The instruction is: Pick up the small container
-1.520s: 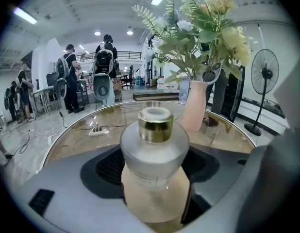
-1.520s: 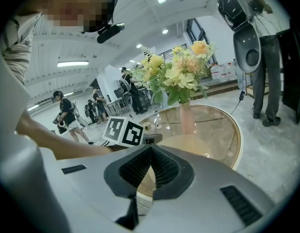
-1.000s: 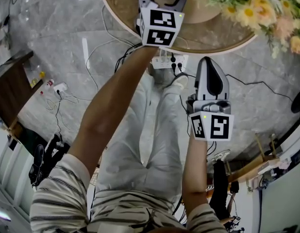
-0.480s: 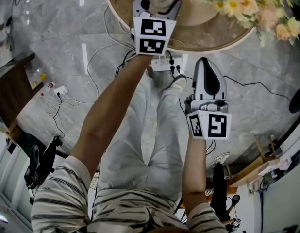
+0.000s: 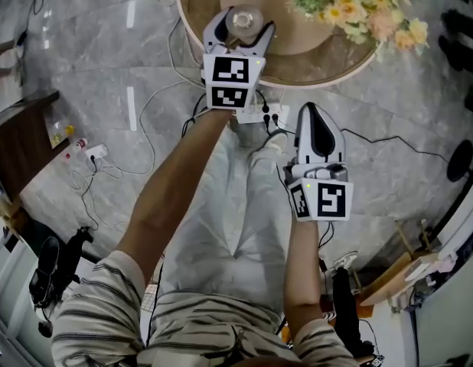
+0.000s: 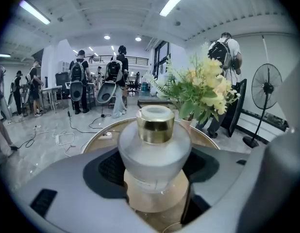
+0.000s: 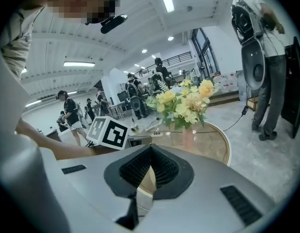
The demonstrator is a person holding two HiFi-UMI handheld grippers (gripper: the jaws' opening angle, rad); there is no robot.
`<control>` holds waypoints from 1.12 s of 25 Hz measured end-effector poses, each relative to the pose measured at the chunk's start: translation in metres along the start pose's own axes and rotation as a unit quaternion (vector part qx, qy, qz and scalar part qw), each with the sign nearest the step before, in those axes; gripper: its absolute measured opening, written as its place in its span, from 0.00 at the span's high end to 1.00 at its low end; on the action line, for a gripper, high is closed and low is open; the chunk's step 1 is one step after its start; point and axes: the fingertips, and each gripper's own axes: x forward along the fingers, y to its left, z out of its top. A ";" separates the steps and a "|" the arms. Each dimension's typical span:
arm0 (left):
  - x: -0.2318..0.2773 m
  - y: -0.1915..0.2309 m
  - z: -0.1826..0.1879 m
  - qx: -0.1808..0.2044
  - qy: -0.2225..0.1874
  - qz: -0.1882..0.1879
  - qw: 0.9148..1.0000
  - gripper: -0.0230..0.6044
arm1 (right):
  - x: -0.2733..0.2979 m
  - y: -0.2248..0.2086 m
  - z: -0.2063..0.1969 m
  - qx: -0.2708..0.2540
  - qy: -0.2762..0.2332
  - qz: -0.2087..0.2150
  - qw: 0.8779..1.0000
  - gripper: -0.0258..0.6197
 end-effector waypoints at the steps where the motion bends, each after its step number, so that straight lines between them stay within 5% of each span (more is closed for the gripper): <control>1: -0.007 0.000 0.005 -0.002 -0.002 0.002 1.000 0.44 | -0.004 0.003 0.005 -0.001 -0.002 -0.001 1.000 0.95; 28: -0.217 -0.024 0.155 -0.029 -0.063 0.024 0.997 0.44 | -0.110 0.068 0.155 -0.029 -0.072 0.007 0.997 0.95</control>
